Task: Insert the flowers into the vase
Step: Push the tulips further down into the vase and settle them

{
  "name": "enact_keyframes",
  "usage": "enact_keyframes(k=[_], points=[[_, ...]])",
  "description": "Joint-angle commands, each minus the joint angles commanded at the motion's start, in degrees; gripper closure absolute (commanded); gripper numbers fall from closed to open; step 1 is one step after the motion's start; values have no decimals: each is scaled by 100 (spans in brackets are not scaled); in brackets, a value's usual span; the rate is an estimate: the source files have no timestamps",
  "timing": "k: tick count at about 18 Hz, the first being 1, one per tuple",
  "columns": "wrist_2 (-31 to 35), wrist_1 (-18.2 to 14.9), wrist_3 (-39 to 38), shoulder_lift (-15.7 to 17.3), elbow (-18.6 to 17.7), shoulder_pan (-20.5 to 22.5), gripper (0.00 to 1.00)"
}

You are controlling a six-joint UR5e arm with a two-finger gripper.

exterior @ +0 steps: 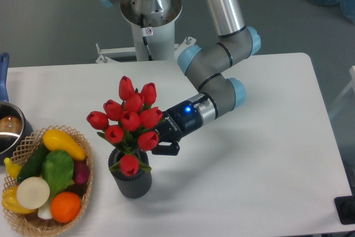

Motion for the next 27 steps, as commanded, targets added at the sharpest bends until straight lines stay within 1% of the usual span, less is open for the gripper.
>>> enact_keyframes(k=[7, 13, 19, 22, 27], points=[[0, 0, 141, -79, -62, -9, 88], [9, 0, 229, -123, -132, 26, 85], [9, 0, 229, -123, -123, 17, 85], [17, 0, 229, -123, -97, 17, 82], [18, 0, 308, -202, -27, 9, 81]])
